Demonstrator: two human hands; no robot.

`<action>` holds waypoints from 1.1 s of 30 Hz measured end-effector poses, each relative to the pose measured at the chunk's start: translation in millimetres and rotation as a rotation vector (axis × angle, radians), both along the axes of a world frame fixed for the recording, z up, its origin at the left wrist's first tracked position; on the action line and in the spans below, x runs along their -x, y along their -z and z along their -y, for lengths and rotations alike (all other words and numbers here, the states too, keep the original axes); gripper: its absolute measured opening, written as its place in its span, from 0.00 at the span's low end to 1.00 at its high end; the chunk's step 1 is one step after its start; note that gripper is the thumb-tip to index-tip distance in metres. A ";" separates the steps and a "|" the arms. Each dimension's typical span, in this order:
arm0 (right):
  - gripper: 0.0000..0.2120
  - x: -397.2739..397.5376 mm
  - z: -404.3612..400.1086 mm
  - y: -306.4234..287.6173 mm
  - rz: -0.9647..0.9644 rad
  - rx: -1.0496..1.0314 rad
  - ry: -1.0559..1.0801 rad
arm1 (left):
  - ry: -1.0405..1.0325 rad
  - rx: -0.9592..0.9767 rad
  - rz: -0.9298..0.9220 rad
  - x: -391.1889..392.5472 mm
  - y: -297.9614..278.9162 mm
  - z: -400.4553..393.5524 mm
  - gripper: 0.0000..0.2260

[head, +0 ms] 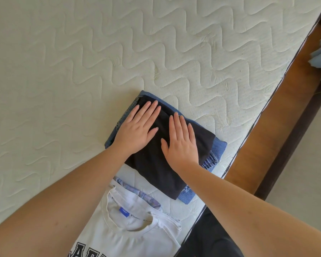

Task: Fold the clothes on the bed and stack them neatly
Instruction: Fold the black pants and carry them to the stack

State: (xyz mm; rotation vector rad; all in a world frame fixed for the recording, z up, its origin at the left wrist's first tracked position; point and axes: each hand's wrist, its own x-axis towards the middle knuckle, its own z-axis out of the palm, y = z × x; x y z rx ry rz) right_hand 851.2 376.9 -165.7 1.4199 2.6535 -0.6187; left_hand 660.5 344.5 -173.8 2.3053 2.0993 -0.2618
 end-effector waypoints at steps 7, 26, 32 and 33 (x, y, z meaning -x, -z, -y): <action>0.37 -12.6 -4.7 36.7 0.127 0.001 0.014 | -0.031 -0.029 0.024 -2.3 41.6 2.3 0.29; 0.32 -7.4 50.6 -18.4 0.002 -0.026 0.054 | -0.343 -0.211 0.305 -13.6 -16.9 52.3 0.23; 0.35 14.2 79.8 12.2 0.175 0.071 -0.134 | -0.369 -0.005 0.173 -25.8 18.9 77.9 0.25; 0.36 8.8 77.4 17.0 0.186 0.059 -0.151 | -0.346 0.004 0.151 -23.3 25.1 78.2 0.26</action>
